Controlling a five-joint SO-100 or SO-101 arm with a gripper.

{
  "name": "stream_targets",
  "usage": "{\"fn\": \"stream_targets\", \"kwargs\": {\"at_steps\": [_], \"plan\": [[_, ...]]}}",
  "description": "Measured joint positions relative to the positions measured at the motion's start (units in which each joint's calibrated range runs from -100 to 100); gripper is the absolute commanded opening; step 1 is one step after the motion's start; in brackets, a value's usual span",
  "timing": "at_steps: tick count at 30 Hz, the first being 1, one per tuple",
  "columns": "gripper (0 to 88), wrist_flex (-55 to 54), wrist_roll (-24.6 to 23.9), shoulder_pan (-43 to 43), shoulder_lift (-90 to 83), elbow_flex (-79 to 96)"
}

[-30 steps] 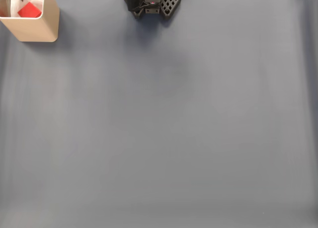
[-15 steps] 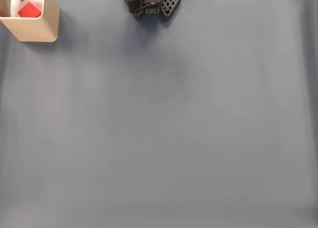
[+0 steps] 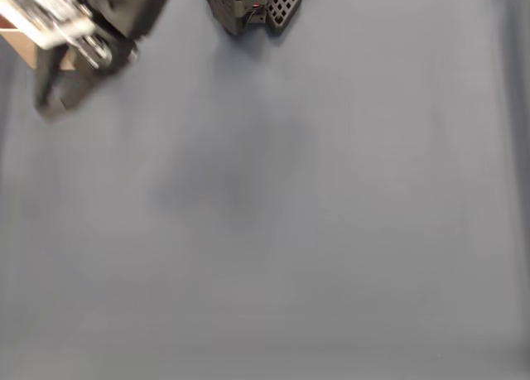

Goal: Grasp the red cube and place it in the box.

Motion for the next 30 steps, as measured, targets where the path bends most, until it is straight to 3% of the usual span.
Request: {"fn": "stream_targets", "kwargs": {"at_steps": [13, 30], "plan": [[0.0, -2.6, -0.7, -22.2, -2.8, 9.7], [0.0, -5.1, -3.9, -34.0, -24.0, 36.1]]}}
